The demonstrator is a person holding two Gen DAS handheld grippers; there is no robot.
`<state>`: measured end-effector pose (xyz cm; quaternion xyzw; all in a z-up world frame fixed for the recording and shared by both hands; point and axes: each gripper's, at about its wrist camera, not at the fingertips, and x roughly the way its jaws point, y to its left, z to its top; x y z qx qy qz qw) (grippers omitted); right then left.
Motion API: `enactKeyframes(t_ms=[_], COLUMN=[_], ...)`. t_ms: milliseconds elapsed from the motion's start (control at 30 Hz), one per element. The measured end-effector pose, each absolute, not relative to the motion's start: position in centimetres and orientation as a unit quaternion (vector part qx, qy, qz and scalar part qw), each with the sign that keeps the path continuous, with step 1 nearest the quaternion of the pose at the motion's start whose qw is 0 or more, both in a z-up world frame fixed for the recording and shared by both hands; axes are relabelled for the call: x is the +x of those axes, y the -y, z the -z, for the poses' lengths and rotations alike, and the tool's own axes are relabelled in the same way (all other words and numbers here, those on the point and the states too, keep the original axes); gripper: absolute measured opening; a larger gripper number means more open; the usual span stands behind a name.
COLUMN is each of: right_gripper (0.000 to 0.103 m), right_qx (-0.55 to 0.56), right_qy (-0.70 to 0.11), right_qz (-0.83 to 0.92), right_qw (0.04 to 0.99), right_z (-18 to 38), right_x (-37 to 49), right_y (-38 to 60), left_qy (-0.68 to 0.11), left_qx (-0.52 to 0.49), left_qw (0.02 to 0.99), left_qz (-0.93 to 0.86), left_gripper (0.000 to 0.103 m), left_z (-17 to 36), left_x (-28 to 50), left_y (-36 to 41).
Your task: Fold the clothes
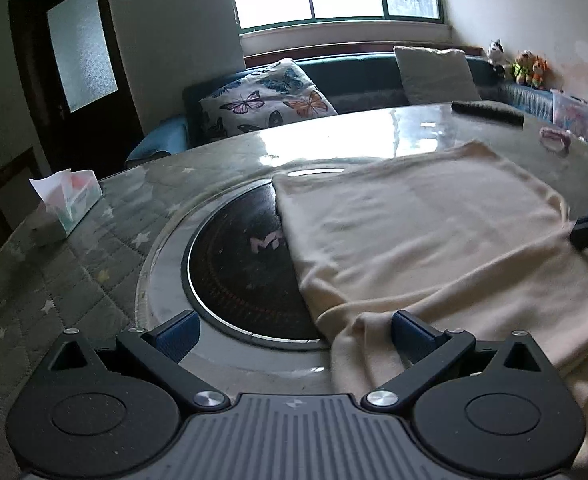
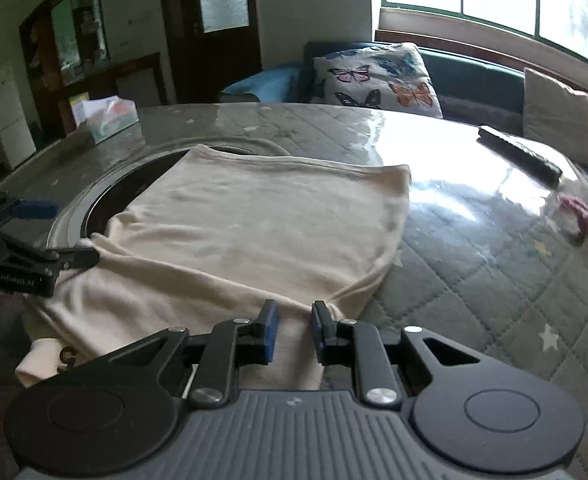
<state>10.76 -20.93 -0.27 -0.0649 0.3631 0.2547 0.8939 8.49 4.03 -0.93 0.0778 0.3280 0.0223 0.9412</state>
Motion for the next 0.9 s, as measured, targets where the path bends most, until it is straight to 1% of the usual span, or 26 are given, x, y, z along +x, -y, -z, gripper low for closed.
enactKeyframes(t_ms=[167, 300, 367, 467, 667, 767, 900], right_gripper=[0.018, 0.021, 0.021, 0.027, 0.028, 0.032, 0.033], right_qx=[-0.078, -0.093, -0.102, -0.118, -0.142, -0.156, -0.173], right_qy=[-0.353, -0.333, -0.326, -0.321, -0.322, -0.318, -0.309], right_qz=[-0.245, -0.267, -0.289, -0.319, -0.361, -0.387, -0.416], right_qw=[0.899, 0.899, 0.894, 0.884, 0.864, 0.851, 0.837], right_z=[-0.2, -0.8, -0.9, -0.7, 0.2, 0.4, 0.7], right_x=[10.4, 9.5, 8.9, 8.2, 7.1, 6.0, 4.9], right_y=[21.2, 20.1, 18.8, 16.8, 12.7, 10.8, 8.4], left_qy=[-0.317, -0.319, -0.324, -0.323, -0.318, -0.316, -0.313], left_qx=[0.079, 0.093, 0.089, 0.082, 0.066, 0.054, 0.04], left_qw=[0.945, 0.943, 0.942, 0.943, 0.945, 0.946, 0.948], left_qz=[-0.015, -0.018, -0.019, -0.021, -0.03, -0.038, -0.048], left_gripper=[0.103, 0.103, 0.103, 0.103, 0.103, 0.103, 0.103], left_z=[0.2, 0.3, 0.5, 0.3, -0.3, -0.5, -0.8], left_x=[7.7, 7.7, 7.8, 7.6, 7.2, 6.9, 6.5], left_y=[-4.3, -4.3, -4.6, -5.2, -6.5, -7.4, -8.4])
